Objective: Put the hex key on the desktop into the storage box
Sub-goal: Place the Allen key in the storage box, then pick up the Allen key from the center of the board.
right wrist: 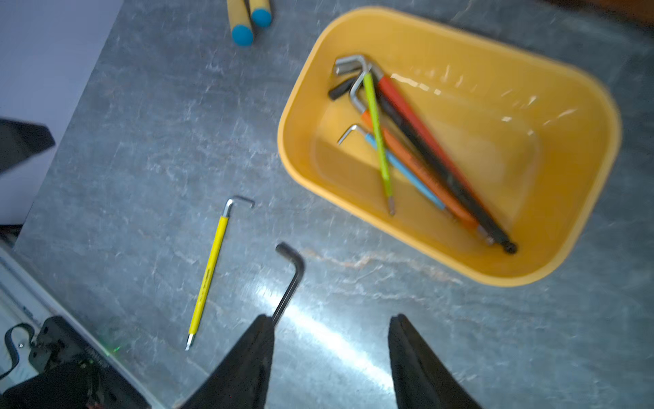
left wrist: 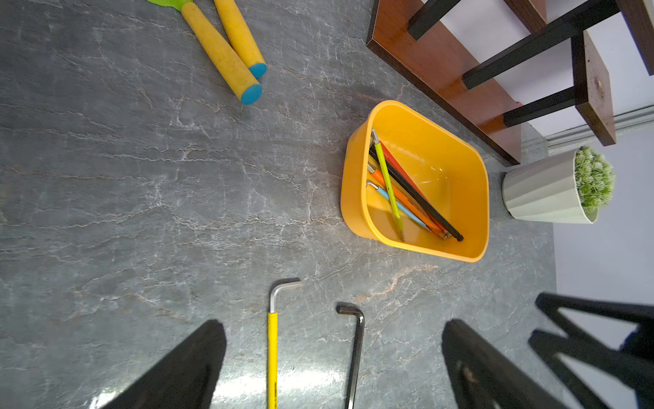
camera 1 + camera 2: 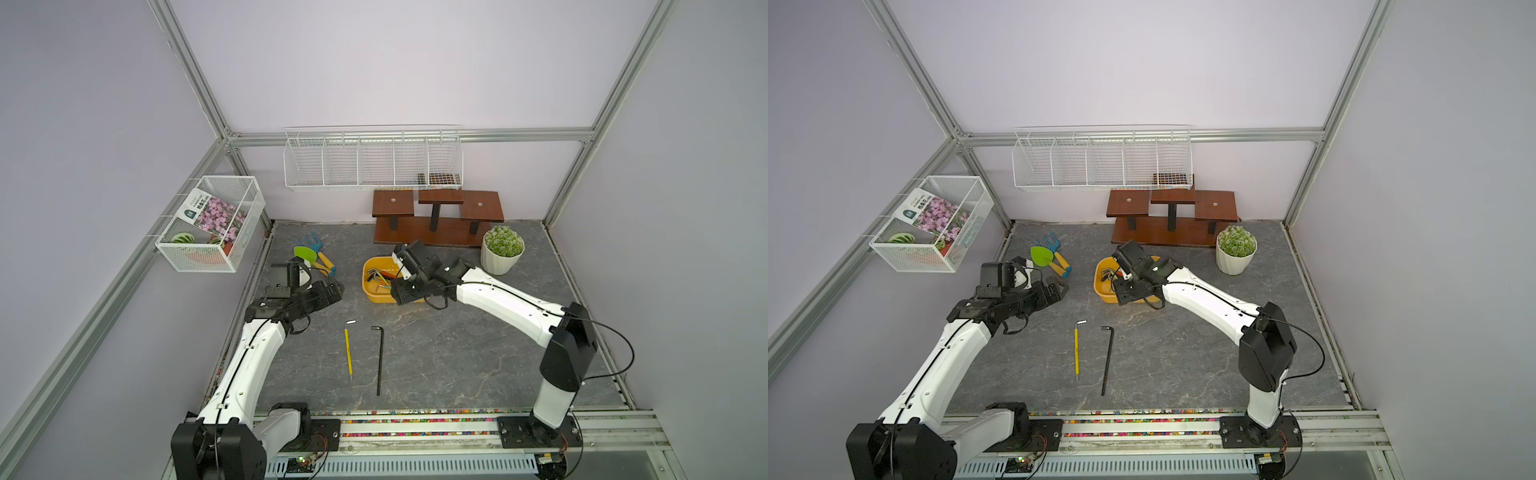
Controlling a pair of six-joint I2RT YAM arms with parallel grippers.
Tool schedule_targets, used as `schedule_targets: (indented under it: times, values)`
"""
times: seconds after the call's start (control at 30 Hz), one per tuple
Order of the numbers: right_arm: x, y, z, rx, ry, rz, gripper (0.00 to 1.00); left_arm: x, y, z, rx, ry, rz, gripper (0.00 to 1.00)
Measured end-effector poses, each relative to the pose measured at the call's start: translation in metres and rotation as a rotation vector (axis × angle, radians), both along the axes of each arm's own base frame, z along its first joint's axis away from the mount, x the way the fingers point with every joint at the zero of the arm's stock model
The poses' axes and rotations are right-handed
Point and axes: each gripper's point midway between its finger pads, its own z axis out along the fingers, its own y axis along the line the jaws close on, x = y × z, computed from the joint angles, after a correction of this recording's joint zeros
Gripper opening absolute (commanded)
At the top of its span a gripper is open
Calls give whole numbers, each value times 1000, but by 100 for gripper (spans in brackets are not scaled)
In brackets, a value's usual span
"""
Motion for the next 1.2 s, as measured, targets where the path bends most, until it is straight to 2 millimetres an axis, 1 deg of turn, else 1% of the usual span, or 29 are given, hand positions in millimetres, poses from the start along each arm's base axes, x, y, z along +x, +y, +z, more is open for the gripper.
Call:
schedule_targets:
  times: [0.13,0.23,0.3,0.4,0.5,0.8,0.93,1.03,1.2]
  values:
    - [-43,23,-36,-57,72,12,56,0,0,1,-1,-4,-1,100]
    - [-67,39,-64,-101,117,25,55,0,0,1,-1,-4,-1,100]
    - [-77,46,-84,-133,149,23,55,0,0,1,-1,-5,0,100]
    - [-85,46,-111,-186,192,2,55,-1,0,3,0,-10,1,100]
    - [-87,44,-128,-226,218,-24,55,-1,1,5,4,-18,5,100]
    - [-85,48,-146,-252,244,-45,53,-1,1,5,4,-20,5,100]
    - [-82,52,-146,-249,238,-54,50,-1,1,5,4,-20,5,100]
    - [-81,50,-147,-262,232,-63,43,-1,1,6,4,-20,5,100]
    - [-77,39,-148,-309,207,-80,20,-1,1,6,3,-20,5,100]
